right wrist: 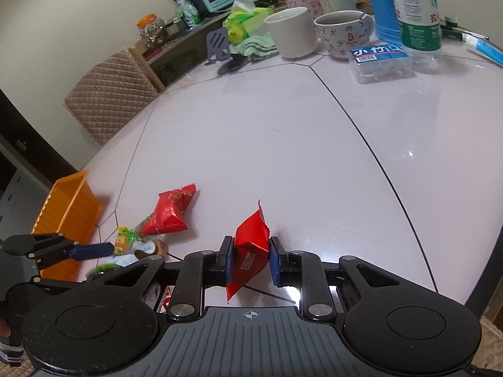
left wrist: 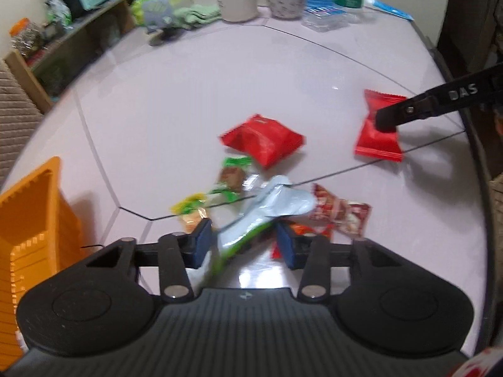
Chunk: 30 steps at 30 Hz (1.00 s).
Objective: Organize snacks
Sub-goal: 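Grasp the red wrapper with the right tool while the left tool grasps the silver-green bar, then carry both snacks over the orange tray and open both tools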
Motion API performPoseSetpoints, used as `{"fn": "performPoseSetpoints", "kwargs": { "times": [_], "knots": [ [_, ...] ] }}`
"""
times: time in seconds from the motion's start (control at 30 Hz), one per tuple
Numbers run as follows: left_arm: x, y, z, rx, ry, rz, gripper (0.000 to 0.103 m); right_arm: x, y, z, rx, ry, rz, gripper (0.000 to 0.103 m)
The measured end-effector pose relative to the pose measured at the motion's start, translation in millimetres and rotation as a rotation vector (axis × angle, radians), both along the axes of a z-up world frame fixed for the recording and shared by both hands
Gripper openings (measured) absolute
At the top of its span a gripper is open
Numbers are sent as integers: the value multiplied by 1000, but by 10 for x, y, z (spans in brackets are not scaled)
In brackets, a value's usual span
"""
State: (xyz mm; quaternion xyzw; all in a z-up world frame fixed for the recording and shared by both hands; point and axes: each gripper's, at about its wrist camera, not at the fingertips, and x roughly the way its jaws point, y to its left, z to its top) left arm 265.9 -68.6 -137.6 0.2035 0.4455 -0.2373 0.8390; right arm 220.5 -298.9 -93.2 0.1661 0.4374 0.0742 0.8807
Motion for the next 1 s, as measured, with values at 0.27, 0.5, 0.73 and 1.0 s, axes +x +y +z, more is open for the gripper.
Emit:
{"fn": "performPoseSetpoints", "kwargs": {
  "times": [0.27, 0.5, 0.73, 1.0],
  "knots": [
    [-107, -91, -16, 40, -13, -11, 36, -58, -20, 17, 4, -2, -1, 24],
    [-111, -129, -44, 76, -37, -49, 36, -96, -33, 21, 4, 3, 1, 24],
    [-199, -150, -33, 98, -44, -48, 32, -162, -31, 56, 6, -10, 5, 24],
    [-308, 130, 204, -72, -17, 153, 32, -222, -1, 129, 14, -26, 21, 24]
  ]
}}
